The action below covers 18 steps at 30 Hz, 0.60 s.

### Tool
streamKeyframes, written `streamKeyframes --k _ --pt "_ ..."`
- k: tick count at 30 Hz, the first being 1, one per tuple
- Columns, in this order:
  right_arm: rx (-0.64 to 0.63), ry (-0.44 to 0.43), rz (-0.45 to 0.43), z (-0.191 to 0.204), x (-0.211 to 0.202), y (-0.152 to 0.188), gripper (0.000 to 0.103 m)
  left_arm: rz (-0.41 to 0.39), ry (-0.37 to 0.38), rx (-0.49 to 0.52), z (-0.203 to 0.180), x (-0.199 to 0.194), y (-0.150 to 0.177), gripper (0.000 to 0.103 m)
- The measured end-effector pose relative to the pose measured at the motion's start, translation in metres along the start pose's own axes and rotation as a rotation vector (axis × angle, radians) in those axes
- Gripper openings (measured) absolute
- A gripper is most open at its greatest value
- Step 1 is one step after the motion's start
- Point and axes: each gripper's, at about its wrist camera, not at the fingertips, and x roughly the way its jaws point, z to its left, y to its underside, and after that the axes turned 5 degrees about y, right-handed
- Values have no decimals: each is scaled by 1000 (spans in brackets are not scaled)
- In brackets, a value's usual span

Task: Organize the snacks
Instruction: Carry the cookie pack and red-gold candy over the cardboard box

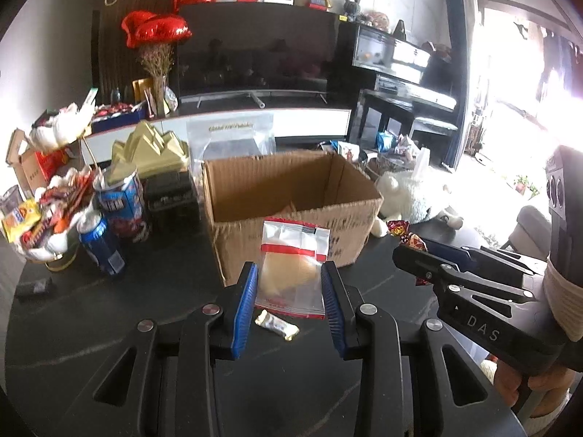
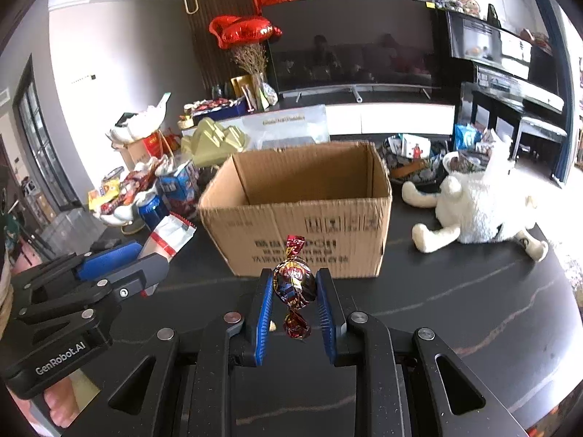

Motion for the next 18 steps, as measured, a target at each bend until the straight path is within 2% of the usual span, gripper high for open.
streamKeyframes --k 18 --pt "-56 15 -49 7 18 -63 25 -5 -3 7 11 20 -52 35"
